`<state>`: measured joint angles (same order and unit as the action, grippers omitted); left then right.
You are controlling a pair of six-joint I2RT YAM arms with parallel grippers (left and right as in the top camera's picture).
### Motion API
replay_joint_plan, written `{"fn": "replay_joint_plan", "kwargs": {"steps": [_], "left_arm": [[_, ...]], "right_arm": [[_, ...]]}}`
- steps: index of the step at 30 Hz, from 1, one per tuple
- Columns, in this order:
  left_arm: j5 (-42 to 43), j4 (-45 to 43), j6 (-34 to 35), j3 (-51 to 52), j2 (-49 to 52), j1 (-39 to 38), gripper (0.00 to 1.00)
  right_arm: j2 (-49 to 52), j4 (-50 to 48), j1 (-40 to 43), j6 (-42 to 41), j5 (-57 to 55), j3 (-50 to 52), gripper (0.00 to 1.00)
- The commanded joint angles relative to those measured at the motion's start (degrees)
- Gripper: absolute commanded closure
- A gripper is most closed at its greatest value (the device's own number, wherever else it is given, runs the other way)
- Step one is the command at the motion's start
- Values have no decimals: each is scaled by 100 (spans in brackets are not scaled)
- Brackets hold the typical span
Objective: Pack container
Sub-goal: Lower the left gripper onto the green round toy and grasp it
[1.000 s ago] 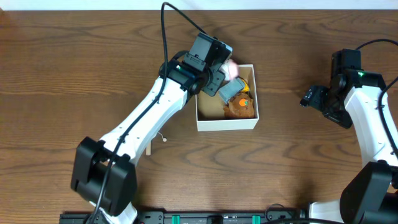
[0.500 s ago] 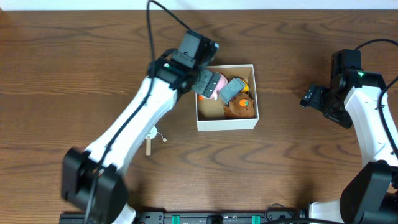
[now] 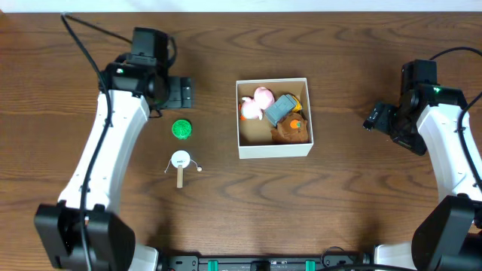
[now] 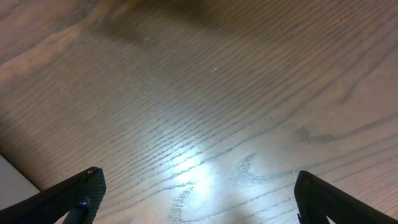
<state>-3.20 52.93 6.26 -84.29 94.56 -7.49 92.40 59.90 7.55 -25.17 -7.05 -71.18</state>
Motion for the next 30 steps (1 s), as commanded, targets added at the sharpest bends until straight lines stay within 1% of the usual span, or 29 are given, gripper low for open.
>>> {"fn": "replay_joint_plan", "kwargs": {"steps": [1, 10, 13, 17, 21, 22, 24, 25, 28, 29, 30], "left_arm": [[149, -13, 221, 105, 415, 57, 2], [177, -68, 356, 109, 1685, 28, 2], [328, -72, 352, 109, 2033, 31, 2], [391, -66, 352, 109, 2310, 31, 2], [428, -22, 374, 127, 2382, 28, 1], [428, 0, 376, 129, 2385, 28, 2], [428, 42, 376, 131, 2385, 28, 15], [428, 59, 376, 131, 2385, 28, 23], [428, 87, 376, 131, 2385, 28, 43], [431, 94, 374, 131, 2385, 28, 52], [428, 101, 374, 131, 2385, 28, 55]], "right_arm": [[-2, -13, 31, 59, 2, 15, 1], [-2, -13, 31, 61, 2, 15, 1], [-2, -13, 31, 61, 2, 15, 1], [-2, -13, 31, 61, 2, 15, 1], [-2, -13, 31, 61, 2, 15, 1], [-2, -13, 31, 61, 2, 15, 1], [-2, -13, 31, 61, 2, 15, 1], [-2, -13, 31, 61, 2, 15, 1], [-2, -11, 31, 61, 2, 15, 1], [-2, -11, 31, 61, 2, 15, 1], [-2, -11, 31, 61, 2, 15, 1]]}}
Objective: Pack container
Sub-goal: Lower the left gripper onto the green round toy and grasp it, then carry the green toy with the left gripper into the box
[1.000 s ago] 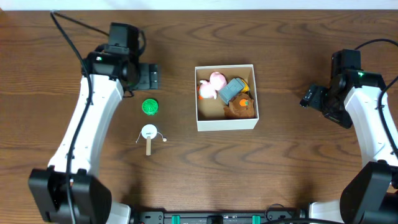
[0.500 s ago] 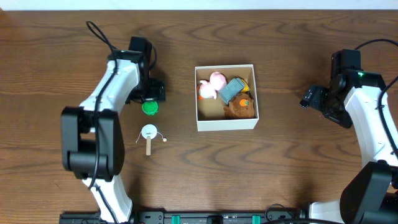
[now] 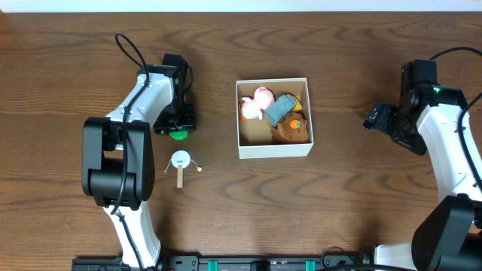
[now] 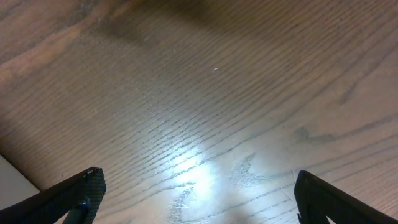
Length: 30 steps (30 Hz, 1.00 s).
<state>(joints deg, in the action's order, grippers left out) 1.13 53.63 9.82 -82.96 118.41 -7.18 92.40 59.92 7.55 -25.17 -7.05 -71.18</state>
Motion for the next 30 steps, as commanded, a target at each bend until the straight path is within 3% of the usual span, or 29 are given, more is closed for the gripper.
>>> {"fn": "replay_joint_plan", "kwargs": {"steps": [1, 5, 16, 26, 29, 30], "left_arm": [[-4, 33, 17, -2, 0, -2, 57], [-4, 42, 20, -4, -7, -2, 63], [-4, 254, 15, -474, -857, -160, 63], [-7, -68, -103, -525, -2201, -1600, 63], [-11, -317, -162, -494, -2135, -2105, 43], [-13, -422, -162, -463, -2079, -2275, 42]], "right_arm": [[-2, -13, 31, 61, 2, 15, 1], [-2, -13, 31, 61, 2, 15, 1], [-2, -13, 31, 61, 2, 15, 1], [-2, -15, 31, 61, 2, 15, 1], [-2, -17, 31, 61, 0, 15, 1], [-2, -17, 31, 61, 2, 15, 1]]}}
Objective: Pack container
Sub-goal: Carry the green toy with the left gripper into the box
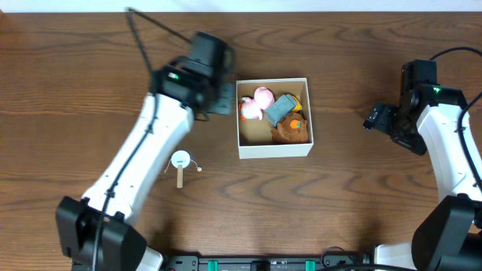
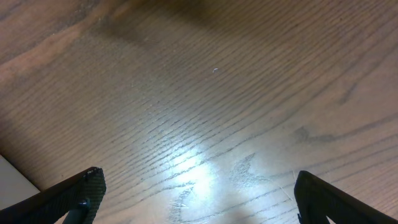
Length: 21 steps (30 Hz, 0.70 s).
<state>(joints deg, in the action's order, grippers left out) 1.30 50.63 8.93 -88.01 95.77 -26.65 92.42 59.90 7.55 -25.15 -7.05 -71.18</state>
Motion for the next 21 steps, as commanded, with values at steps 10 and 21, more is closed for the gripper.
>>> {"fn": "replay_joint_plan", "kwargs": {"steps": [10, 21], "left_arm": [[-50, -339, -140, 63, 758, -1029, 27], [-1720, 562, 234, 50, -120, -579, 25]], "right_arm": [[-4, -13, 31, 59, 0, 15, 1], [-4, -59, 31, 107, 0, 15, 1]]}}
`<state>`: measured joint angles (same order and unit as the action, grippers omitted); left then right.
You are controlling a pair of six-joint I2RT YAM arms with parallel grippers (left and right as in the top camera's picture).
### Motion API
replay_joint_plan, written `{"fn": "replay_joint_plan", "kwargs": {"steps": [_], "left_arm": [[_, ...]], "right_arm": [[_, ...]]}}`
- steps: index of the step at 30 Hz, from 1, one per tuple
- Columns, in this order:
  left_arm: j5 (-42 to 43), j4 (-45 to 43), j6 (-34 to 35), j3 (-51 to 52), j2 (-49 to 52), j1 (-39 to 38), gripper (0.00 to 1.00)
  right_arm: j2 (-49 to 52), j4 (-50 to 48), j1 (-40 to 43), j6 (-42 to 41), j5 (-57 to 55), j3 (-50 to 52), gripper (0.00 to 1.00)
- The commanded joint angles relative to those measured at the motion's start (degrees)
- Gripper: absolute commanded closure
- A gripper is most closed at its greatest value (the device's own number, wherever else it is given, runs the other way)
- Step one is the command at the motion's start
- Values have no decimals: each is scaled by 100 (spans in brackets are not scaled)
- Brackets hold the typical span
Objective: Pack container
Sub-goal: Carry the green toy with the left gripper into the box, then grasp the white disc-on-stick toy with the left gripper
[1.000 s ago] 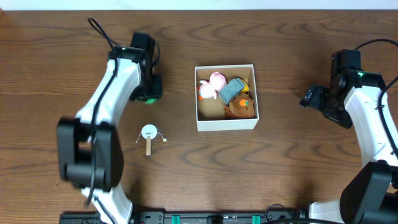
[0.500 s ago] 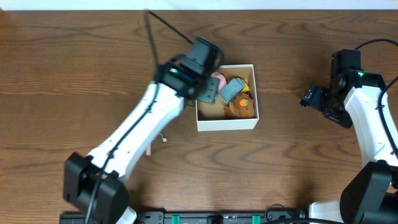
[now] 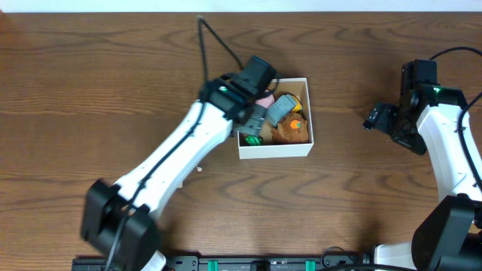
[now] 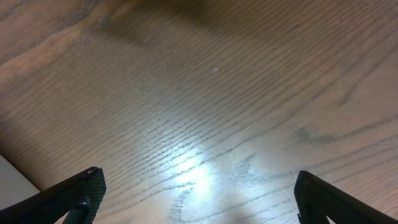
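Note:
The white box (image 3: 275, 149) stands mid-table and holds a pink toy (image 3: 266, 95), a grey-blue piece (image 3: 285, 108) and a brown and orange toy (image 3: 292, 130). My left gripper (image 3: 254, 129) reaches into the box's left side, shut on a green round piece (image 3: 251, 139) that shows at its tips near the box's front left corner. My right gripper (image 3: 374, 119) hovers to the right of the box. In the right wrist view the right gripper (image 4: 199, 199) is open over bare wood, nothing between its fingers (image 4: 87, 186).
My left arm (image 3: 173, 162) stretches across the table left of the box and covers the spot under it. Only a small white bead (image 3: 199, 168) shows beside the arm. A pale edge (image 4: 12, 177) shows at the lower left of the right wrist view.
My left gripper has moved right from just outside the box's left wall to inside the box, with the green piece at its tips. The small white paddle is now hidden under the arm. The right arm is unchanged.
The green piece lay on the table left of the box with my left gripper behind it. Then the gripper was down on the piece. Then the piece was gone from the table and the gripper was beside the box. Now it is inside the box.

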<state>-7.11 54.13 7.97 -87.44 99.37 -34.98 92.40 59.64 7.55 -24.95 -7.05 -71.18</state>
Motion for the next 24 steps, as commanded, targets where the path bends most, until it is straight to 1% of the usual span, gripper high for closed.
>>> {"fn": "replay_joint_plan", "kwargs": {"steps": [1, 5, 8, 11, 14, 17, 20, 24], "left_arm": [[-955, 350, 463, -7, -588, 378, 24], [-968, 815, 1204, 0, -918, 1067, 20], [-839, 946, 1534, 92, -981, 1609, 17], [-372, 822, 1528, 385, -944, 2065, 15], [-203, 549, 1528, 970, -935, 2315, 15], [-59, 186, 1528, 1768, -935, 2433, 15], [356, -197, 1530, 2538, -935, 2496, 14], [570, -553, 1532, 3193, -935, 2498, 14]], "right_arm": [[-2, -39, 31, 87, 0, 15, 1], [-2, -9, 31, 109, 0, 15, 1], [-2, -28, 31, 107, 2, 15, 1], [-2, -42, 31, 107, 2, 15, 1], [-2, -24, 31, 107, 2, 15, 1], [-2, -24, 31, 107, 0, 15, 1], [-2, -28, 31, 107, 2, 15, 1], [-2, -31, 31, 107, 2, 15, 1]]}}
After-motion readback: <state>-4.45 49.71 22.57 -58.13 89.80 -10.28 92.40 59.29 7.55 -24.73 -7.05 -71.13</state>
